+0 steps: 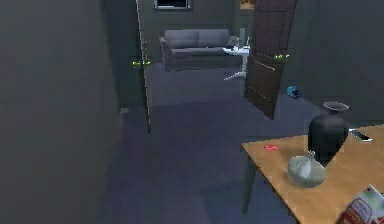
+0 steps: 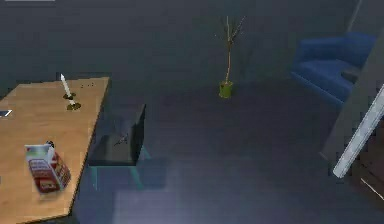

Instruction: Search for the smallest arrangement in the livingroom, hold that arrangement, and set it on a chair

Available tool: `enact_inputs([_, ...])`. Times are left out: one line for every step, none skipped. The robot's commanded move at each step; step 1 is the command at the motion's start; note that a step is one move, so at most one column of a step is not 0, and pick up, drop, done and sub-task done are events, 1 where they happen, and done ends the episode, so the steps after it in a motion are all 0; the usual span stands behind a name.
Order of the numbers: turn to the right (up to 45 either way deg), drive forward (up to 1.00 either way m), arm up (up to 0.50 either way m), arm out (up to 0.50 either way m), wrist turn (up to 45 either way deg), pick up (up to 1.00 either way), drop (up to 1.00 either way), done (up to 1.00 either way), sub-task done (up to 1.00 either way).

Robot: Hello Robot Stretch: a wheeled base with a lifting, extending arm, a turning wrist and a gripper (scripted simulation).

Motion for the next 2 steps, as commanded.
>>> enact_inputs([0.0, 1.0, 0.0, 0.0, 0.0, 0.0, 0.0, 0.0, 0.0])
enact_inputs([0.0, 0.45, 0.0, 0.0, 0.0, 0.0, 0.0, 0.0, 0.0])
